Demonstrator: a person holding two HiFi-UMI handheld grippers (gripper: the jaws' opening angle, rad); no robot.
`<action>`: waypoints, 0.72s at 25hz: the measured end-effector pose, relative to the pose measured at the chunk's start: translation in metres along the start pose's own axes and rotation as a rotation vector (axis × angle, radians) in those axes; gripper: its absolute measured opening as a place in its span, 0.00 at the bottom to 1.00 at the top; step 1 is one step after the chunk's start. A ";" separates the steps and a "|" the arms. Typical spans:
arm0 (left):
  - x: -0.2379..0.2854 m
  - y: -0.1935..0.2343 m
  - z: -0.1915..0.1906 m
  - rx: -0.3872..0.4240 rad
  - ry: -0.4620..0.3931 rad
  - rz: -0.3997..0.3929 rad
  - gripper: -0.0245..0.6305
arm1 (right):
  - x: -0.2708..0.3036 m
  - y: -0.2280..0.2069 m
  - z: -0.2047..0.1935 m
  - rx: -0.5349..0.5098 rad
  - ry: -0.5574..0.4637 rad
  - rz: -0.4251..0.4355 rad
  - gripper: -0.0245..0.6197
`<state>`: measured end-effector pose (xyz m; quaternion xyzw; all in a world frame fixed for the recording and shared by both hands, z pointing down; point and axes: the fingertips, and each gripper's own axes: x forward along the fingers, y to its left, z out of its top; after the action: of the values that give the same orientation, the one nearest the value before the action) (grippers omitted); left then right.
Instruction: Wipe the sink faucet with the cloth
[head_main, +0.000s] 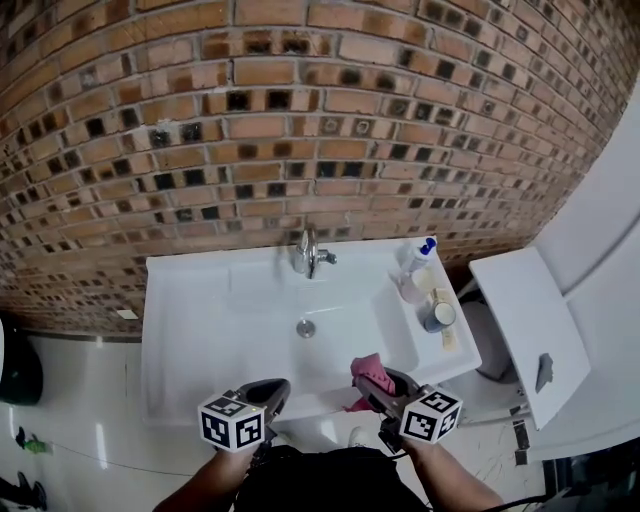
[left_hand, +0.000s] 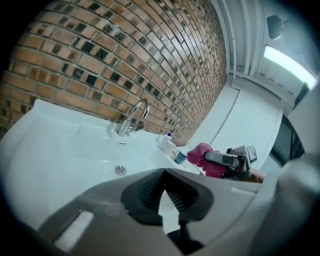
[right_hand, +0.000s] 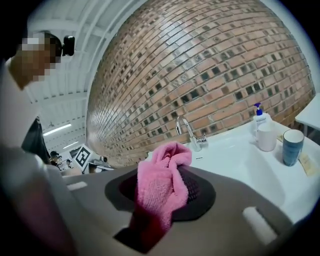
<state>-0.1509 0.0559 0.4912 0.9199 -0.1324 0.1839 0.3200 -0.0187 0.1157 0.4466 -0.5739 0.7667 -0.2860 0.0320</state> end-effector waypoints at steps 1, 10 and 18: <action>0.001 -0.001 -0.002 -0.002 0.001 0.011 0.04 | -0.002 0.001 0.000 -0.006 0.004 0.007 0.25; 0.016 -0.018 -0.014 -0.043 -0.005 0.080 0.04 | -0.023 -0.003 -0.008 -0.020 0.083 0.099 0.24; 0.016 -0.027 -0.018 -0.082 -0.047 0.146 0.04 | -0.028 -0.013 -0.009 -0.022 0.102 0.146 0.23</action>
<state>-0.1311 0.0860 0.4971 0.8980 -0.2140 0.1797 0.3400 -0.0015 0.1417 0.4525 -0.5014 0.8102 -0.3035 0.0071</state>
